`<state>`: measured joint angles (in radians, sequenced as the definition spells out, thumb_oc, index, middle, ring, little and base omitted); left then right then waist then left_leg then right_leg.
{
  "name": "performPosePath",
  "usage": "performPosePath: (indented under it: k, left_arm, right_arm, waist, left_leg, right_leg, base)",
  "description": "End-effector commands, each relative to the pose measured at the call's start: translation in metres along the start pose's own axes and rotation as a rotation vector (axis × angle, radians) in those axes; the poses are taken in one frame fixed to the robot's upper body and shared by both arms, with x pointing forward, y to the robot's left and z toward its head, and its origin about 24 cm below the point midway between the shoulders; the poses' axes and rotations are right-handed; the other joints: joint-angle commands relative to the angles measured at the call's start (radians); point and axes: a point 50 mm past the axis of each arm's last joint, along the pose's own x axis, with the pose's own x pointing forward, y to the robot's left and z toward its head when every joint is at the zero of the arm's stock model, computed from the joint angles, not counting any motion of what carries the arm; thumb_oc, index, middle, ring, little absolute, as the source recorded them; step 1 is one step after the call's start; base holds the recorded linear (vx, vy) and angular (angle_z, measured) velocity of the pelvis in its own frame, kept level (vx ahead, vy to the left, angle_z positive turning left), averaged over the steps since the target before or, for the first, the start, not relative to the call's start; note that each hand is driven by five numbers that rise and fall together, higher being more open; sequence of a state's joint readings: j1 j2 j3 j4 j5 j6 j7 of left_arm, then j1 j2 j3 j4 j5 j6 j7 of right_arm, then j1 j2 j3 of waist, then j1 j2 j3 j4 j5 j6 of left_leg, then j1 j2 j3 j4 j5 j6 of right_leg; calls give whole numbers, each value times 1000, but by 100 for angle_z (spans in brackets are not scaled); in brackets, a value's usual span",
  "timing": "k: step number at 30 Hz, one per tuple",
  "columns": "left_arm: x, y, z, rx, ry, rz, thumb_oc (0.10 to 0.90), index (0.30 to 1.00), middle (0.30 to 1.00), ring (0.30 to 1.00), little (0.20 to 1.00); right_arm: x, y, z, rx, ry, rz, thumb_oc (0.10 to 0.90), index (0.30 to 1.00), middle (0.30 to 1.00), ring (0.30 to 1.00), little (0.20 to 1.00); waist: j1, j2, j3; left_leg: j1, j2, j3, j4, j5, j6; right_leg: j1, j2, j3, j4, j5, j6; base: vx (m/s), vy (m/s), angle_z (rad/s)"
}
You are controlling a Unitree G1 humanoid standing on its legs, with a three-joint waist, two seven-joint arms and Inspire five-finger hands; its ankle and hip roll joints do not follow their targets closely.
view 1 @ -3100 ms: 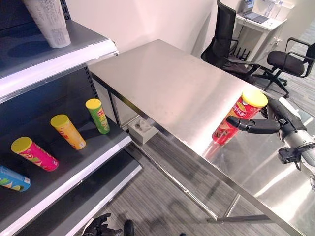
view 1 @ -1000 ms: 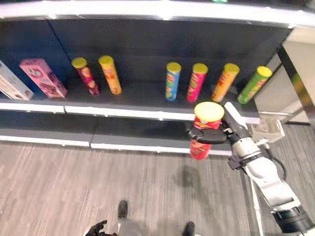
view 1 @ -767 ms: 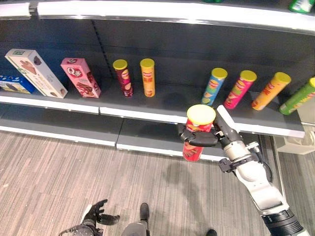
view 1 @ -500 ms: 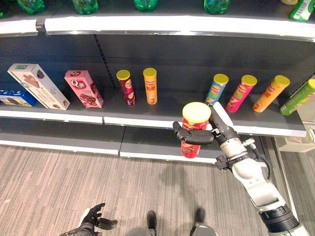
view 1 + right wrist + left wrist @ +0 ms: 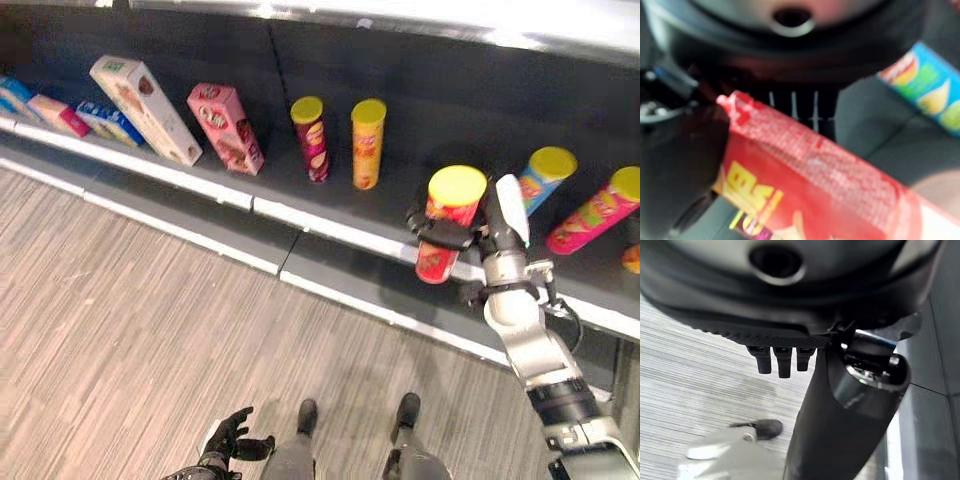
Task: Put the goods on the table back onto the shelves and tidy them up.
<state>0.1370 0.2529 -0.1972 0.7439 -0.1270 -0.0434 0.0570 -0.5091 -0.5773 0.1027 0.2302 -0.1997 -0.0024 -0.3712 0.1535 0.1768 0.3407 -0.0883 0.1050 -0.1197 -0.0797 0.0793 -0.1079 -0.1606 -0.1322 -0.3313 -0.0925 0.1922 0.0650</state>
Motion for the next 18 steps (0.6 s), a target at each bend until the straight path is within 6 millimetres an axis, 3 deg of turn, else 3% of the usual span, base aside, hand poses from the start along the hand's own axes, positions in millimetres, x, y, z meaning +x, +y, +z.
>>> performPosePath:
  k: [1,6,18]
  left_arm:
    - [-2,35,4,82,-32,95,800,900,900,900,900]
    - [2,25,12,101,-63,79,800,900,900,900,900]
    - [6,18,31,122,-141,72,800,900,900,900,900]
  right_arm:
    - [25,-34,51,7,-229,-281,400,300,300,300,300]
    - [46,-62,50,-42,-202,-483,400,300,300,300,300]
    - [58,-117,53,-120,-193,-780,400,300,300,300,300]
  waist:
    - [25,-57,-51]
    - [46,-18,-29]
    - [62,32,-4]
  left_leg:
    - [-25,-24,-26,3,-35,15]
    - [-64,-33,-45,-3,-23,14]
    - [-109,-56,-84,-8,-18,13]
  right_leg:
    - [10,-139,8,168,-172,101]
    - [-13,-149,0,183,-186,104]
    - [-37,-170,-20,201,-202,110]
  base:
    - [-9,-7,34]
    - [8,-5,25]
    - [13,-13,11]
